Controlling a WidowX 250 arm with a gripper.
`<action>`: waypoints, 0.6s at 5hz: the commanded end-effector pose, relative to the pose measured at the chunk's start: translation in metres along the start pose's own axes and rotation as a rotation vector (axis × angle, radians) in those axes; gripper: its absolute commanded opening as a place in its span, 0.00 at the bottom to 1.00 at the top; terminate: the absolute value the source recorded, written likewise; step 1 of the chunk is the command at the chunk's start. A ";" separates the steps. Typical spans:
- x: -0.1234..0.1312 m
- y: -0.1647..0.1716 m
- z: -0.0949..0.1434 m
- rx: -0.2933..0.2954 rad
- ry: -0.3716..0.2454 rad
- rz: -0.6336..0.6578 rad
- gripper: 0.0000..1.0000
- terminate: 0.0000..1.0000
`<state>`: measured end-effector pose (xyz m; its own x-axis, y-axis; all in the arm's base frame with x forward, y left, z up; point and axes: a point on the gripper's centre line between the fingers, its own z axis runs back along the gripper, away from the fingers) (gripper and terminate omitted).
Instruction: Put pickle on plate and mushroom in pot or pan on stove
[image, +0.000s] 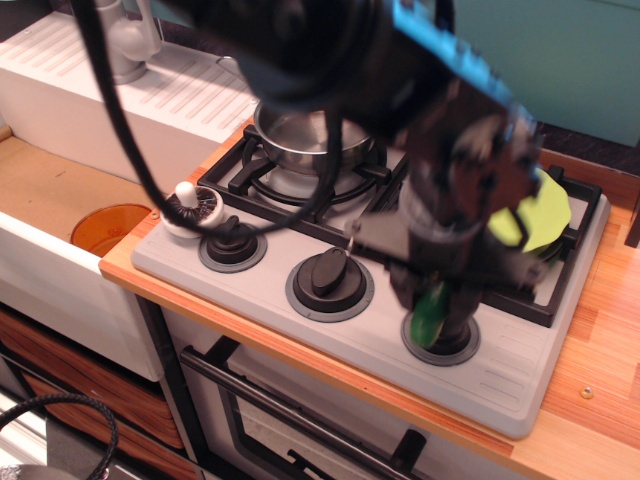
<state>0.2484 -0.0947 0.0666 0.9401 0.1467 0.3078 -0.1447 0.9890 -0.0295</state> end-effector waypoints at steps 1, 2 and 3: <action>0.044 -0.020 0.038 0.023 0.035 0.019 0.00 0.00; 0.078 -0.029 0.017 0.018 0.019 0.025 0.00 0.00; 0.107 -0.035 0.001 -0.001 0.006 0.039 0.00 0.00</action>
<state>0.3466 -0.1123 0.0835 0.9496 0.1855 0.2526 -0.1864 0.9823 -0.0207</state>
